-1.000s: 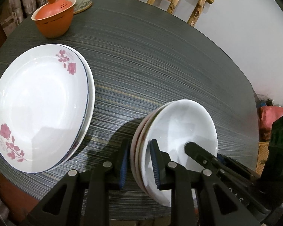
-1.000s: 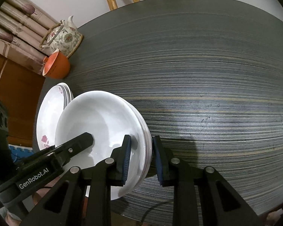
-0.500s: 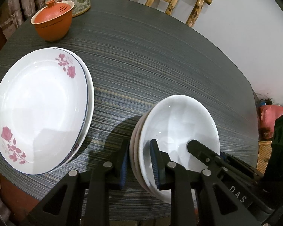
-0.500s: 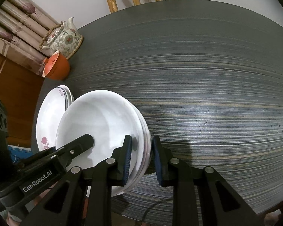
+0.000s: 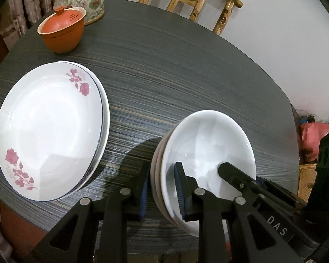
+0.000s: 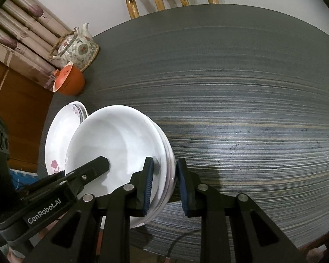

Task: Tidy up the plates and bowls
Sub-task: 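Carry the bowl stack with both grippers toward the rose plate stack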

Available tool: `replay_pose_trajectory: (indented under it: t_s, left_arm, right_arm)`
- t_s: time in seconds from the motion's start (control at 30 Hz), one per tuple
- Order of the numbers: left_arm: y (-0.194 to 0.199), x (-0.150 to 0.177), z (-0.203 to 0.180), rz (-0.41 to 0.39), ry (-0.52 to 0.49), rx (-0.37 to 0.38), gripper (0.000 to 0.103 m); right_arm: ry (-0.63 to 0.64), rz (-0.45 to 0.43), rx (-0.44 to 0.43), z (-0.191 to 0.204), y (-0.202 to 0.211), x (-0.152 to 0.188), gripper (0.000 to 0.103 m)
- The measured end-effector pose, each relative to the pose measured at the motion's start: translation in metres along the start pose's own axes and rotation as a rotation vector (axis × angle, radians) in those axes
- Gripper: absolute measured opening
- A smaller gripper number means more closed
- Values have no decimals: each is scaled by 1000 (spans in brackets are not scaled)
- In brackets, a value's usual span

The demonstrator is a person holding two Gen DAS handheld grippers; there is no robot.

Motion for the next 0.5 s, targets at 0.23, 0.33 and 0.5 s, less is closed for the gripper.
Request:
replay_pose_trajectory:
  t_s: [0.23,0.33,0.5]
  left_arm:
    - [6,0,2,-11,-2,3,21]
    - [9,0,3,-15,-3,4,21]
    - [11,-2,4,-27,-1,0,21]
  right_arm:
    - [8,-11,0,2,8,0,21]
    - [14,-15,0,5,10,-2,21]
    - [21,-20,-2,10,13,-4,21]
Point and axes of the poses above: each gripper's, at about its wrist camera, not at the fingertips, and y roughly against the way its jaws point, z to its left, x to its underside, the point moved 4 cm from there along -y, roughly the way its jaws point, and after that the axes turned 10 degrees about -z, right-handed, at the moved point
